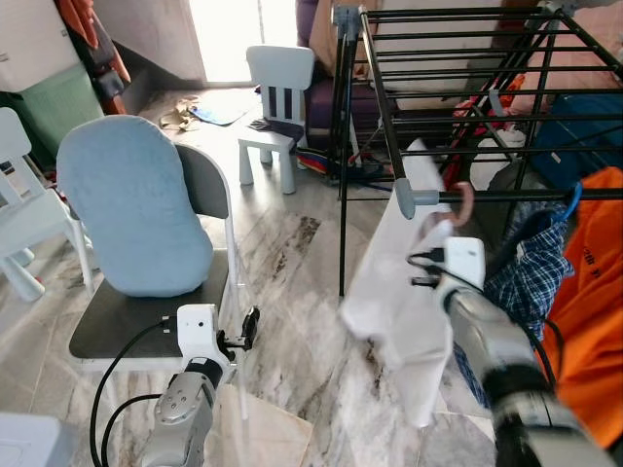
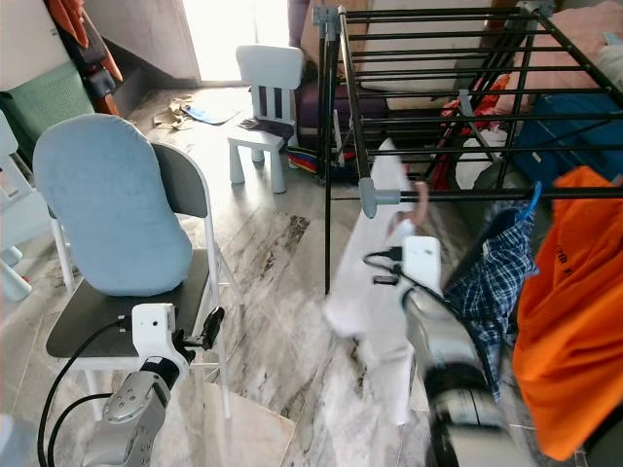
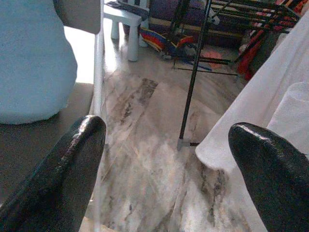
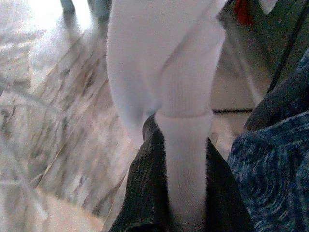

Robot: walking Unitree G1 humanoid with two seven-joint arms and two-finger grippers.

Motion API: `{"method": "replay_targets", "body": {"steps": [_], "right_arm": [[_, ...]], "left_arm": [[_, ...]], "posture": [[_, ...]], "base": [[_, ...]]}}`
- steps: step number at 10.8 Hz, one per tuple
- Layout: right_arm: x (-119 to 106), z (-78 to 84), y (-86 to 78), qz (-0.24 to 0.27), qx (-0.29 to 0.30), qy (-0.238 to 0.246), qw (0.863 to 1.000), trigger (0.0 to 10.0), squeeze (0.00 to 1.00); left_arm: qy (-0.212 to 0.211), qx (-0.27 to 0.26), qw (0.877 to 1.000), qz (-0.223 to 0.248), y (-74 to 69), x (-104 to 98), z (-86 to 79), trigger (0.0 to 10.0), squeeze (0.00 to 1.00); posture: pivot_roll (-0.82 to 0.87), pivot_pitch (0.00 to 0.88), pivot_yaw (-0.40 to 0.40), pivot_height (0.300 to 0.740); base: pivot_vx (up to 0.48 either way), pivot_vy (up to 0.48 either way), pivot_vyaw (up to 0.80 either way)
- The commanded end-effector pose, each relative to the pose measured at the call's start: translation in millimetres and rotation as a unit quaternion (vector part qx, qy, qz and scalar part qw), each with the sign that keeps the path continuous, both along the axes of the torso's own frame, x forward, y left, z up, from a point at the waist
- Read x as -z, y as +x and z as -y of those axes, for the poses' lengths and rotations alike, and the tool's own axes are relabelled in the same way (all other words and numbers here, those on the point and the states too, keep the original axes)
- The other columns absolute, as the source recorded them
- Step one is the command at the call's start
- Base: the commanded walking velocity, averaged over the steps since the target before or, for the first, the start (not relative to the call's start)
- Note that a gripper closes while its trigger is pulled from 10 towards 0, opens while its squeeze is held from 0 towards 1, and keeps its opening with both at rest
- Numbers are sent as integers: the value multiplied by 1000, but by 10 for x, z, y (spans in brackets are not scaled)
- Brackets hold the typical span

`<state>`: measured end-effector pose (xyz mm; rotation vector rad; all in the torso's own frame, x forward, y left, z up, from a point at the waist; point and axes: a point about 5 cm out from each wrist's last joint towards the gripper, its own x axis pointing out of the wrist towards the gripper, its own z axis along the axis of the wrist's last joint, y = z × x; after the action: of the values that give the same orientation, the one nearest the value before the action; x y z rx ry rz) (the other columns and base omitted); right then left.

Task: Hang hanger

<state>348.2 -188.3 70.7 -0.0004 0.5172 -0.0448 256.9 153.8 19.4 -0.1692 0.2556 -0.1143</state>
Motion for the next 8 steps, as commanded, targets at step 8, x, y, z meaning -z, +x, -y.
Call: {"method": "replay_targets", "body": {"steps": [8], "right_arm": [[-210,-17,238,-39,18,34,998,10000,0]], "left_arm": [[-3,-1,1000,-6,4,-56,-31,10000,0]], "posture": [[-156,0,12,740]], "base": [[0,0,0]]}}
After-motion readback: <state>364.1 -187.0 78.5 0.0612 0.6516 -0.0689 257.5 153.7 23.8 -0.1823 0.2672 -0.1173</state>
